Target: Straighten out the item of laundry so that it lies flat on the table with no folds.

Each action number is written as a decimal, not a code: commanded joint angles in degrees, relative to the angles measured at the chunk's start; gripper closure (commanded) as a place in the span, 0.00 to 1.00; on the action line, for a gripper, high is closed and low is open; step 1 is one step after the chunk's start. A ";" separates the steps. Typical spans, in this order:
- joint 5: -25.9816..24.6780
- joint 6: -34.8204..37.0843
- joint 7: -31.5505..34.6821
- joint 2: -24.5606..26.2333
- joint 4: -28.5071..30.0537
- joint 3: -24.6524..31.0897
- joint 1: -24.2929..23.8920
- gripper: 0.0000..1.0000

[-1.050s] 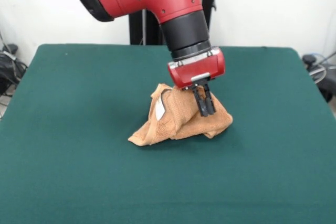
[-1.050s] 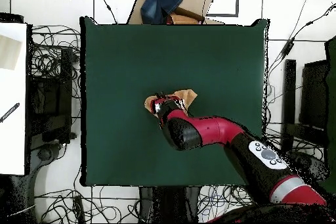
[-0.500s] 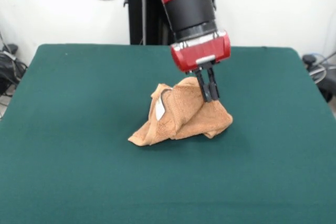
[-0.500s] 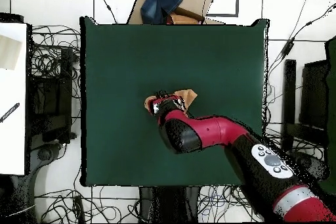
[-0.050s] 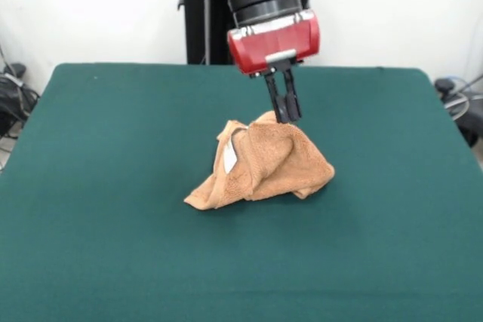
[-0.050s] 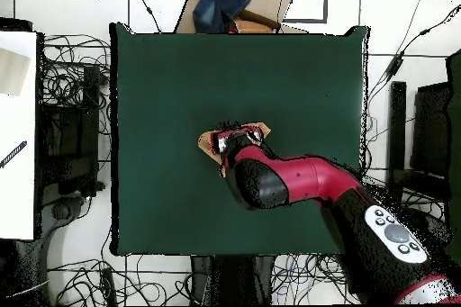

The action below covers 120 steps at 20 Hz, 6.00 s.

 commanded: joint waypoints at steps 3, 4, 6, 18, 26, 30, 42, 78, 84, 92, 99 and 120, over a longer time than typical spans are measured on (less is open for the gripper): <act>1.46 6.76 1.86 0.01 1.17 7.23 -1.29 0.00; 1.42 6.63 2.19 -0.38 1.40 6.97 -0.98 0.00; 1.12 5.52 3.33 -1.81 1.98 5.81 0.20 0.00; 6.45 -2.63 16.84 -10.49 7.20 -10.50 10.83 0.00; 21.37 -2.48 24.14 -8.22 9.90 -16.31 12.83 0.00; 30.85 0.09 27.51 -5.65 10.83 -18.78 13.40 0.00; 36.20 -5.09 27.04 -6.79 10.86 -29.13 21.86 0.00; 49.10 18.60 28.25 -8.12 -2.78 -48.78 42.93 0.00; 50.36 9.00 27.54 -3.73 -0.43 -45.31 41.58 0.00; 47.49 -0.06 23.75 0.76 1.98 -37.38 33.50 0.00; 45.80 -3.93 22.49 3.93 1.10 -36.22 31.86 0.00; 45.29 -2.60 20.62 4.08 0.59 -37.16 31.63 0.00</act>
